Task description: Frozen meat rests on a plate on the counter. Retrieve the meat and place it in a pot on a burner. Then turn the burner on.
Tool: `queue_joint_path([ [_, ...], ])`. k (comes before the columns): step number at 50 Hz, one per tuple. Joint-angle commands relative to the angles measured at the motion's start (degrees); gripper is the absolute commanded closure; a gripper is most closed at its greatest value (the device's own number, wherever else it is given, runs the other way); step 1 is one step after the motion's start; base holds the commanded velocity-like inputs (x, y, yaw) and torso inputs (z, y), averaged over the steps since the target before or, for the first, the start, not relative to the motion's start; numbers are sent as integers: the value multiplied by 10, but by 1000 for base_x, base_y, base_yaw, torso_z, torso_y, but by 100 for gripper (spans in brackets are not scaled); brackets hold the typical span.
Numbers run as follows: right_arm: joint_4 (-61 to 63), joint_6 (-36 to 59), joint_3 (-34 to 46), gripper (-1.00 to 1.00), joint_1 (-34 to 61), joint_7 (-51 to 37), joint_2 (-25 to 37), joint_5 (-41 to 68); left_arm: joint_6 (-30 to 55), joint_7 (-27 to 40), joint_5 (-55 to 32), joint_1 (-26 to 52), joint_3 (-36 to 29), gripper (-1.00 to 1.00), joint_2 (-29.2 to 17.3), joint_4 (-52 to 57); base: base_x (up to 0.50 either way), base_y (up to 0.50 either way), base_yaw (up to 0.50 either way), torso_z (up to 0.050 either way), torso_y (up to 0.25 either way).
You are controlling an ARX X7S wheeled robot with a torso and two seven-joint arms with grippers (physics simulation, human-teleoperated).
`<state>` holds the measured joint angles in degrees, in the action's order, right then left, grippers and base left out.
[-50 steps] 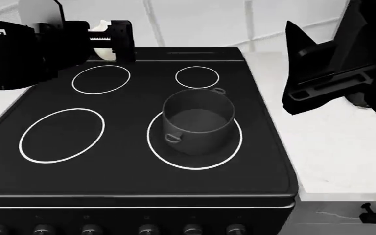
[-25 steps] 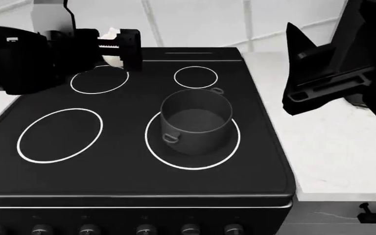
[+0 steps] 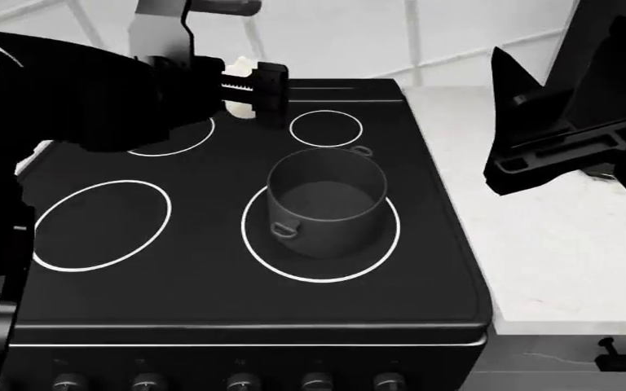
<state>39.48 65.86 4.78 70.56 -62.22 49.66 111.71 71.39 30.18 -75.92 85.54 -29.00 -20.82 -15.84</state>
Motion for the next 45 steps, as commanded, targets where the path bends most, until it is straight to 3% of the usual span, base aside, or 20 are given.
queue_joint_path([
  [1, 3, -1, -22, -100, -34, 24, 5, -25, -28, -43, 38, 15, -37, 100, 24, -33, 0, 0, 0, 0, 0],
  [18, 4, -6, -52, -100, -77, 56, 14, -54, -71, -106, 93, 17, -92, 100, 61, -96, 0, 0, 0, 0, 0],
  [45, 7, -9, -35, -100, -83, 70, -21, -119, -78, -117, 105, -11, -132, 100, 99, -112, 0, 0, 0, 0, 0],
])
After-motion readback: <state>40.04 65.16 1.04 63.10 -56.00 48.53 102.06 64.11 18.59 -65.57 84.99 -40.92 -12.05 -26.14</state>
